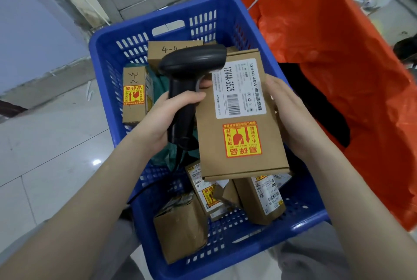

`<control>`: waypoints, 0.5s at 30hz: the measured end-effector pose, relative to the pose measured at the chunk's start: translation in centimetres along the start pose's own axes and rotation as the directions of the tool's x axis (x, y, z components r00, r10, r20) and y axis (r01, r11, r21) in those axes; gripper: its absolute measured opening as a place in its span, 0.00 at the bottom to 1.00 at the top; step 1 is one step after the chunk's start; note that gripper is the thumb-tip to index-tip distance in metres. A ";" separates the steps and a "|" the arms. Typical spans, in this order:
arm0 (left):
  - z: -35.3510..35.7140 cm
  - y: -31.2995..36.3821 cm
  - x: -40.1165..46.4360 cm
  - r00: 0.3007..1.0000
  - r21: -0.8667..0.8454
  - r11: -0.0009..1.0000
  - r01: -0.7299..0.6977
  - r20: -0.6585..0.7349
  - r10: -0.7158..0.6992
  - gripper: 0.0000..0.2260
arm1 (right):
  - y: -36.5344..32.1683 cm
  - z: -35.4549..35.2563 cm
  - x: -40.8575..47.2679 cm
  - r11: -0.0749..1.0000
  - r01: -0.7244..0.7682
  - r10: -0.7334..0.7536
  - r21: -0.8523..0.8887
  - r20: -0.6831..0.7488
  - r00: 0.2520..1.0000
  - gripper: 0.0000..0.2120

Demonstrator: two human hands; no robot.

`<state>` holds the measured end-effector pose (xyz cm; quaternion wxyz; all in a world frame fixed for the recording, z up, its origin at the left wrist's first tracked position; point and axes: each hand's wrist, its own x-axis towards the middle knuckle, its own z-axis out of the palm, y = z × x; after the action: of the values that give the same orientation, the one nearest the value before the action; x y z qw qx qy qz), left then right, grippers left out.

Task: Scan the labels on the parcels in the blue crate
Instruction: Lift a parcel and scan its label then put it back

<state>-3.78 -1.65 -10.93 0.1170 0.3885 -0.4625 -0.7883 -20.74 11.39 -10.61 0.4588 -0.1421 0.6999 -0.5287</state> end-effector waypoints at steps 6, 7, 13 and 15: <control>-0.8 0.5 0.7 0.969 -0.064 0.989 -0.133 -0.219 0.116 0.08 | 0.3 -0.4 -0.3 0.987 -0.150 0.159 -0.062 0.182 0.970 0.28; -1.0 0.6 0.7 0.960 -0.070 0.986 -0.152 -0.249 0.130 0.08 | 0.3 -0.4 -0.3 0.984 -0.158 0.170 -0.078 0.206 0.964 0.31; -1.2 0.7 0.7 0.920 -0.070 0.980 -0.187 -0.363 0.150 0.10 | 0.1 -0.1 -0.2 0.972 -0.234 0.228 -0.003 0.232 0.946 0.43; -1.1 0.5 0.7 0.921 -0.069 0.980 -0.188 -0.359 0.151 0.09 | 0.1 0.3 -0.2 0.972 -0.234 0.224 0.030 0.191 0.956 0.41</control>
<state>-3.50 -3.04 -11.12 0.2854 0.4753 -0.4252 -0.7154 -20.34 11.37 -10.66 0.5839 -0.0970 0.6517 -0.4743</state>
